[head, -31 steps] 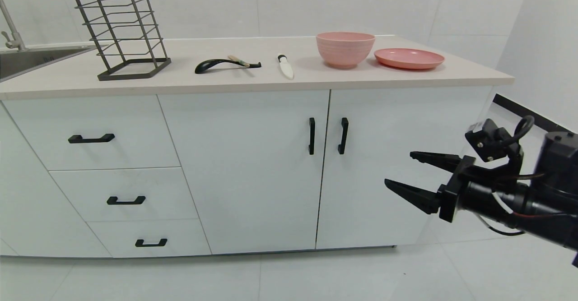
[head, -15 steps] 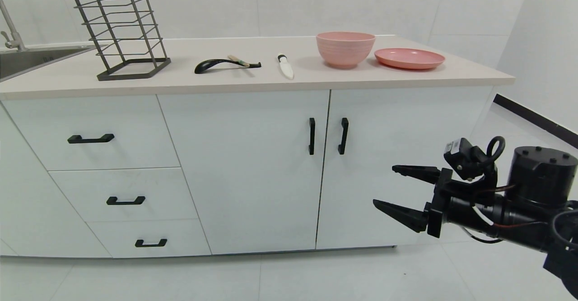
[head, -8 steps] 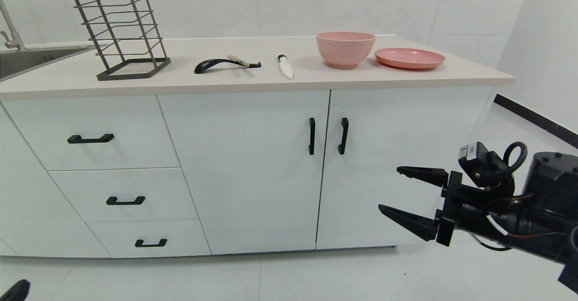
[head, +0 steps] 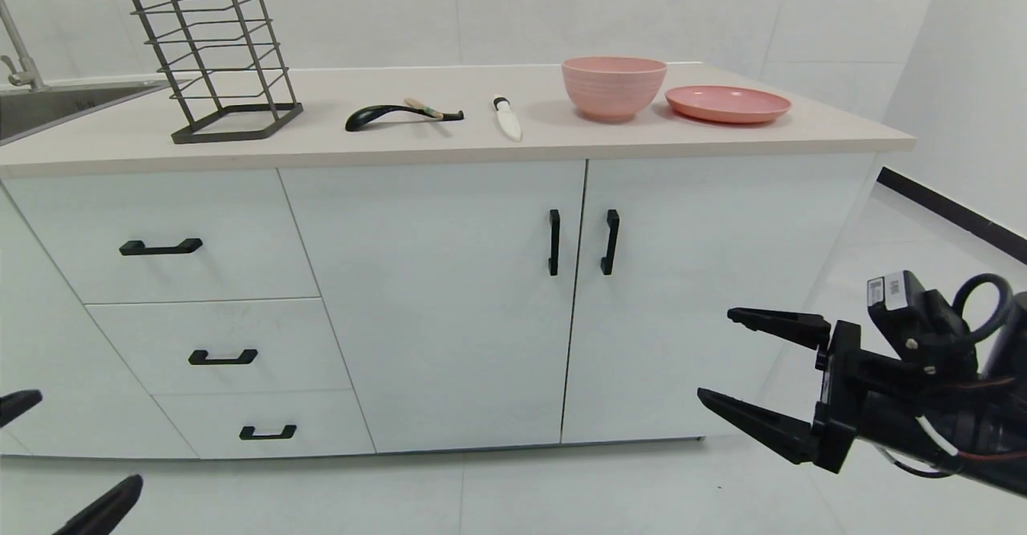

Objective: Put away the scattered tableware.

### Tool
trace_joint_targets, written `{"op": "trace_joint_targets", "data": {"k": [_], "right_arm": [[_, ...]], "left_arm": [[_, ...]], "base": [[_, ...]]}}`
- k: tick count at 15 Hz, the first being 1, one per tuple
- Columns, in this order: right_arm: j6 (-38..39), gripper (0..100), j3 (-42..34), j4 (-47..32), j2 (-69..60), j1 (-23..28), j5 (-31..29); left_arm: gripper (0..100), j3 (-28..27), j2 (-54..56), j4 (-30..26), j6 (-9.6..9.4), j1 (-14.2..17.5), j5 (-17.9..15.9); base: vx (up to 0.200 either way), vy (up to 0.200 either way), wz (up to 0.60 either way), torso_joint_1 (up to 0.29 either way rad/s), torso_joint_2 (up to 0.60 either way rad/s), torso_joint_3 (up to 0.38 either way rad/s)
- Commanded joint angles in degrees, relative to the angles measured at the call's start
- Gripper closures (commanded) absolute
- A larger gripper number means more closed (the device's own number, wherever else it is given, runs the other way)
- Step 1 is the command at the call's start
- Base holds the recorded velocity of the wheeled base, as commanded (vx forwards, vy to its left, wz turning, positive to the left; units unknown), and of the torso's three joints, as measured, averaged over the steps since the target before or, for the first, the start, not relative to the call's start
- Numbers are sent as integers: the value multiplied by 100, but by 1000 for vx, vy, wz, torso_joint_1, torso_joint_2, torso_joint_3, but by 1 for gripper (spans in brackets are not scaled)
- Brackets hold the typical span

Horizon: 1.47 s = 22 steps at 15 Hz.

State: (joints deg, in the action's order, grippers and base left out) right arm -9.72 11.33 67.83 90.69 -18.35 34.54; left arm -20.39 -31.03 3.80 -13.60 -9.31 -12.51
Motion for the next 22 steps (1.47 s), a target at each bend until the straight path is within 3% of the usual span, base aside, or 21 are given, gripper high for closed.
{"op": "trace_joint_targets", "data": {"k": [1,5,7,8,11,13,15,19,22], "right_arm": [[-4,0,-69,2,-130,-2,9],[-22,0,-69,2,-113,-2,150],[-30,0,19,11,-121,-2,150],[-22,0,195,73,-113,-2,159],[-22,0,239,187,90,-2,273],[-13,0,283,319,292,-2,273],[-22,0,335,451,494,-2,282],[-13,0,573,697,881,-2,458],[-22,0,959,705,1144,-2,466]], "left_arm": [[0,-492,-914,33,-309,-211,-173],[0,-817,-1582,182,-327,-299,-797],[0,-852,-2048,727,-318,-308,-1157],[0,-843,-2408,1228,-301,-378,-1597],[0,-852,-3023,1650,-318,-519,-2133],[0,-896,-3516,1878,-318,-835,-2212],[0,-975,-4078,2494,-318,-1178,-2397],[0,-1037,-5379,4102,-309,-1398,-2458],[0,-1151,-5766,4471,-134,-1697,-2441]], "base": [[0,0,0,0,0,0],[0,0,0,0,0,0],[0,0,0,0,0,0],[0,0,0,0,0,0],[0,0,0,0,0,0],[0,0,0,0,0,0],[0,0,0,0,0,0],[0,0,0,0,0,0],[0,0,0,0,0,0]]}}
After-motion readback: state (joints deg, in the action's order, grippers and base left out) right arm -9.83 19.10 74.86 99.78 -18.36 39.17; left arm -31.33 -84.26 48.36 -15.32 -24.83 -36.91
